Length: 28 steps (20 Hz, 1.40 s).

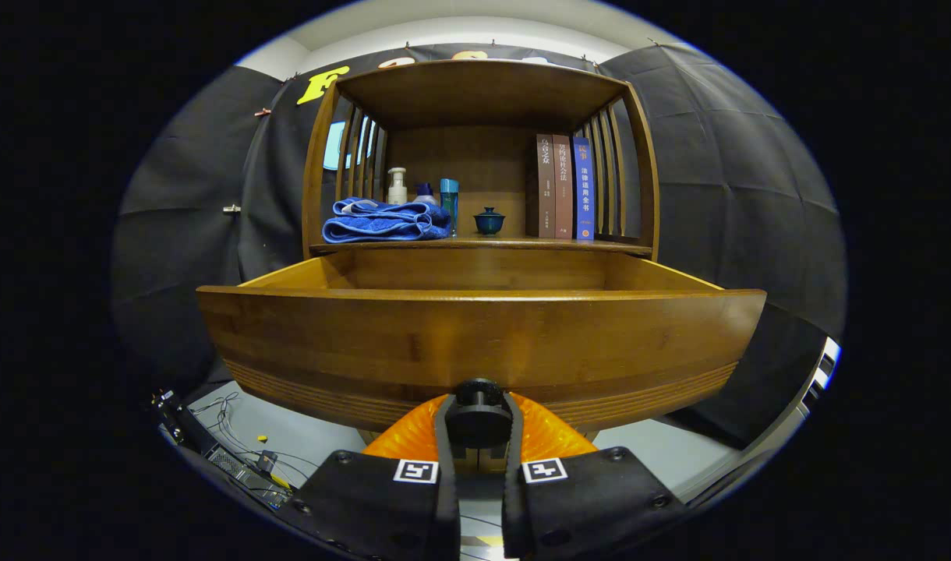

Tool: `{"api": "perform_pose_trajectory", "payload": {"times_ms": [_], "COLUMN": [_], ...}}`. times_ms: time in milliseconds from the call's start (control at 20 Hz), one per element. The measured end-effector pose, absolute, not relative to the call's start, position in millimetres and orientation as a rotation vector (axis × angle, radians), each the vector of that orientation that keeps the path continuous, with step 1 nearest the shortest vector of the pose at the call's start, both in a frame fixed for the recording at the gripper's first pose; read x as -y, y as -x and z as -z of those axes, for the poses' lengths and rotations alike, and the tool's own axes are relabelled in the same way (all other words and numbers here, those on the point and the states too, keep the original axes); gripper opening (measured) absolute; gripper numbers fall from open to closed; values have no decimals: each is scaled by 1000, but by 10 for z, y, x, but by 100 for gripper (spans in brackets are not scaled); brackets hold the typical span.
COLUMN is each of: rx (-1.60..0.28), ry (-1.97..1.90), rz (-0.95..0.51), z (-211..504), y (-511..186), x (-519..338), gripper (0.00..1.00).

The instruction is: Pull open the drawer, take out the items inside it, and place them on the countertop above the cabinet.

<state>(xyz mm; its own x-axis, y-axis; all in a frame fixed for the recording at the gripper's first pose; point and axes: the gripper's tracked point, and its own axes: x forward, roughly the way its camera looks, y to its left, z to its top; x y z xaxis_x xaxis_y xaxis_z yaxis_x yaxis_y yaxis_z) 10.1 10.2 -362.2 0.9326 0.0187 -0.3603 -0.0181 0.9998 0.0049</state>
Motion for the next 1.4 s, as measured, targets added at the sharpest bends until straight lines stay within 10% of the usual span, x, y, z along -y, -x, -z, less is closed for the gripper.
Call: {"api": "perform_pose_trajectory", "payload": {"times_ms": [250,500,900,1400], "rx": [-339,-301,-418,-1027], "ry": [-30,-19,4,-16], "rz": [-28,-35,-24,-66], "z": [3488,2988,2263,3351], "y": [-130,-159,-817,-1633], "x": [-113,-123,78,55], "gripper": [46,99,98,100]}}
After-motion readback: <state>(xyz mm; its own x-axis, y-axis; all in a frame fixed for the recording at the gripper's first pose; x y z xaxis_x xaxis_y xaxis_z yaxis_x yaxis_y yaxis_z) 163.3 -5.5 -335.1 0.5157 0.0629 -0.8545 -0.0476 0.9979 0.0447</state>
